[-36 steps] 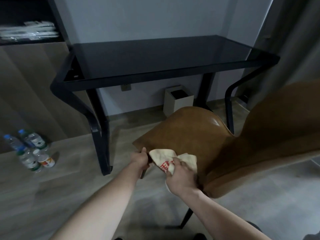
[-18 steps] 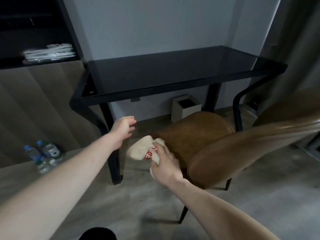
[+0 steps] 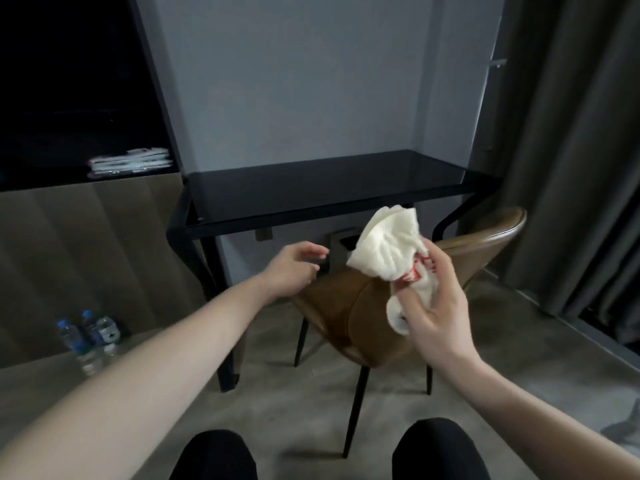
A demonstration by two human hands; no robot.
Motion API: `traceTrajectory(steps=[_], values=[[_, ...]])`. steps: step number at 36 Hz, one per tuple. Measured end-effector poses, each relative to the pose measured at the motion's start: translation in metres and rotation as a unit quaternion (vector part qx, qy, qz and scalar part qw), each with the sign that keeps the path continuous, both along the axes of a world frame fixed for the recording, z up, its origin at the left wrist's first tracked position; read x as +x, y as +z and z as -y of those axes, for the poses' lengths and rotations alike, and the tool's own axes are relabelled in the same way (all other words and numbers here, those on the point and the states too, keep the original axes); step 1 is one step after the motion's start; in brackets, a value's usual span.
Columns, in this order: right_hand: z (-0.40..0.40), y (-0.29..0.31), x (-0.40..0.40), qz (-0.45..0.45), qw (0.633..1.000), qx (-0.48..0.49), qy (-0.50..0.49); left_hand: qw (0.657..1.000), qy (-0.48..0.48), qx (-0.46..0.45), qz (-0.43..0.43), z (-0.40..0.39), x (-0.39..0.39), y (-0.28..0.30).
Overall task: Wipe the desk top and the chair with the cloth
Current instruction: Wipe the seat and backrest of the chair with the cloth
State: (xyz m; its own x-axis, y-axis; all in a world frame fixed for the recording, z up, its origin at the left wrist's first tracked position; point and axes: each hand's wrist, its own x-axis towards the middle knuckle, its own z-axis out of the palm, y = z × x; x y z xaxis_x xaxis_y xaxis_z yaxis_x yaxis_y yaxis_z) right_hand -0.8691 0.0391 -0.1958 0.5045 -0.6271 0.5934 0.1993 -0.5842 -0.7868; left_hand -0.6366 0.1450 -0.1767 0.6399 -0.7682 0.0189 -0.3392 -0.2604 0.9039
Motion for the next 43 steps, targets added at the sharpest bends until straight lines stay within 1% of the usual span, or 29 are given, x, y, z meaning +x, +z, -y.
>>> traceTrajectory(steps=[3,5,7,9,11,13,15,19,24,26,30,33,35,38,41,43], values=[[0.009,0.016,-0.019,0.028,0.999,0.001,-0.045,0.985,-0.114,0.091,0.087,0.022,-0.037,0.004],[0.014,0.026,-0.028,0.045,0.997,0.006,-0.068,0.969,-0.148,0.117,0.162,0.039,-0.062,0.006],[0.018,0.033,-0.034,0.067,0.994,0.012,-0.088,0.962,-0.137,0.101,0.214,0.055,-0.083,0.006],[0.023,0.039,-0.037,0.087,0.99,0.014,-0.111,0.957,-0.096,0.081,0.26,0.067,-0.093,0.004],[0.027,0.045,-0.037,0.095,0.986,0.008,-0.133,0.944,-0.055,0.082,0.315,0.073,-0.097,0.004],[0.033,0.051,-0.035,0.094,0.984,0.006,-0.149,0.934,-0.044,0.09,0.344,0.076,-0.095,0.003],[0.04,0.054,-0.032,0.09,0.983,0.004,-0.16,0.932,-0.046,0.099,0.346,0.076,-0.092,0.003],[0.048,0.056,-0.021,0.071,0.981,-0.005,-0.179,0.941,-0.049,0.093,0.322,0.072,-0.08,0.0],[0.046,0.049,0.005,-0.012,0.984,-0.048,-0.169,0.951,-0.042,0.099,0.291,0.055,-0.058,0.0],[0.042,0.044,0.018,-0.06,0.98,-0.087,-0.169,0.947,-0.034,0.112,0.299,0.045,-0.045,0.002],[0.023,0.036,0.046,-0.16,0.954,-0.196,-0.161,0.937,0.001,0.136,0.322,0.022,-0.012,0.002],[0.013,0.034,0.065,-0.188,0.936,-0.258,-0.145,0.937,0.029,0.144,0.316,0.004,0.013,0.001],[0.016,0.033,0.074,-0.191,0.931,-0.279,-0.139,0.938,0.039,0.152,0.308,-0.005,0.028,0.001],[0.035,0.032,0.077,-0.174,0.938,-0.26,-0.15,0.945,0.047,0.154,0.285,-0.012,0.046,0.001],[0.071,0.03,0.073,-0.142,0.949,-0.214,-0.185,0.946,0.061,0.154,0.279,-0.009,0.058,0.001],[0.094,0.03,0.071,-0.121,0.959,-0.171,-0.189,0.948,0.063,0.149,0.273,-0.006,0.062,-0.001]])
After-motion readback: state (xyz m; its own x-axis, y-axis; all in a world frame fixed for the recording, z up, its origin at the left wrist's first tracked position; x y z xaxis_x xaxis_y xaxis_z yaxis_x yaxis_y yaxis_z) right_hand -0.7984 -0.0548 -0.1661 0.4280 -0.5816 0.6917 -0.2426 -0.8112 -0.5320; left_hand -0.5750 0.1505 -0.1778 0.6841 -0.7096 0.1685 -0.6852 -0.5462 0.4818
